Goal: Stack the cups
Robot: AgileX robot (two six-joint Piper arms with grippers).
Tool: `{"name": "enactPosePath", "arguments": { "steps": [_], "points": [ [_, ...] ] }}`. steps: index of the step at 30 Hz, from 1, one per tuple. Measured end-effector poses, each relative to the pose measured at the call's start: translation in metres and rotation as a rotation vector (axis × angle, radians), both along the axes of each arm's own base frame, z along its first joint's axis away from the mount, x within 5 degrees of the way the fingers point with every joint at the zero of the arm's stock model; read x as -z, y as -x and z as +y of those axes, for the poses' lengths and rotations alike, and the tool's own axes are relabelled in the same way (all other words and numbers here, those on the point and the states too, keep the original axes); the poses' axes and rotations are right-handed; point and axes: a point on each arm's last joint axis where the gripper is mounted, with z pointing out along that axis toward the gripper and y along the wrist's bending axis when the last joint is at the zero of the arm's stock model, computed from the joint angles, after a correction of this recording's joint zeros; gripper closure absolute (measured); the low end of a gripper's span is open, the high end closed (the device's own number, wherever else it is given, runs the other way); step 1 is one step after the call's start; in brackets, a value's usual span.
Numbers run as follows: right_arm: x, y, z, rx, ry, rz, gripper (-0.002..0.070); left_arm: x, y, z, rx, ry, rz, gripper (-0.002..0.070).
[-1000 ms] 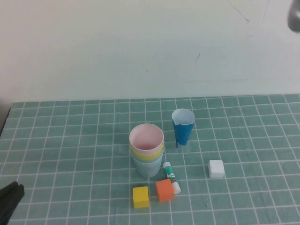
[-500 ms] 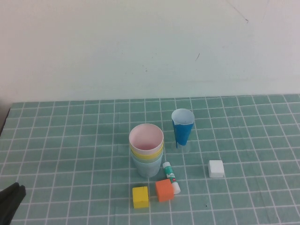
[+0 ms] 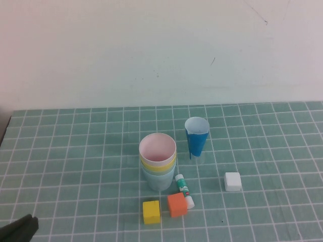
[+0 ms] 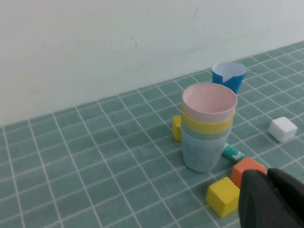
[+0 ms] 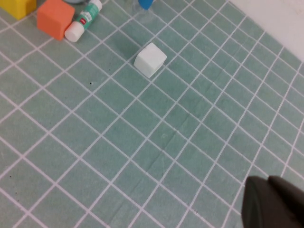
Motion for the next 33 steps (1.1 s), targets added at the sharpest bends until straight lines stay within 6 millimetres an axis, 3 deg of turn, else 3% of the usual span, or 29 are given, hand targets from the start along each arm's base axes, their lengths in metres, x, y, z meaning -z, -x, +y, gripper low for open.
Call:
{"name": "enactPosePath", "arguments": {
  "steps": [16,22,28,33],
  "points": [
    [0.0,0.0,0.0,0.001,-0.006,-0.005,0.0678,0.003,0.001,-0.001,0.004,0.038,0.053,0.0676],
    [0.0,0.0,0.0,0.002,-0.007,-0.004,0.0678,0.01,0.011,0.005,-0.019,0.029,0.008,0.0677],
    [0.0,0.0,0.0,0.003,-0.008,-0.004,0.0678,0.024,0.015,0.013,-0.119,0.068,-0.119,0.0676],
    [0.0,0.0,0.0,0.003,-0.008,-0.004,0.0678,0.046,0.009,0.017,-0.226,0.086,-0.095,0.0676]
  ]
}}
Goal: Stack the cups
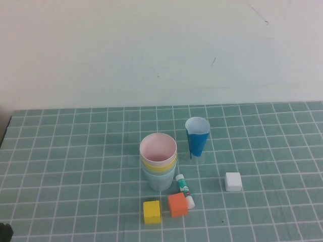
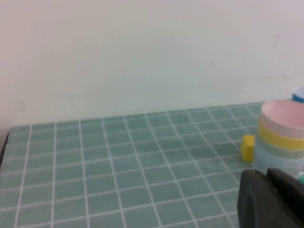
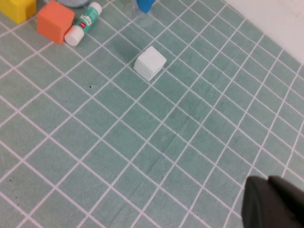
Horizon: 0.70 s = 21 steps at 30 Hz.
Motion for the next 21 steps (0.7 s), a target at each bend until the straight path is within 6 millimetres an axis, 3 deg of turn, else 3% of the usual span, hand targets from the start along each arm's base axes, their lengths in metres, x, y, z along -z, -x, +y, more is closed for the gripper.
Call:
{"name": "enactPosePath", "arguments": {
  "steps": [10,21],
  "points": [
    [0.0,0.0,0.0,0.0,0.005,-0.003,0.0678,0.028,-0.002,0.002,-0.068,0.039,0.144,0.0676],
    [0.0,0.0,0.0,0.0,0.006,-0.003,0.0678,0.029,-0.001,0.003,-0.079,0.048,0.163,0.0676]
  ]
}}
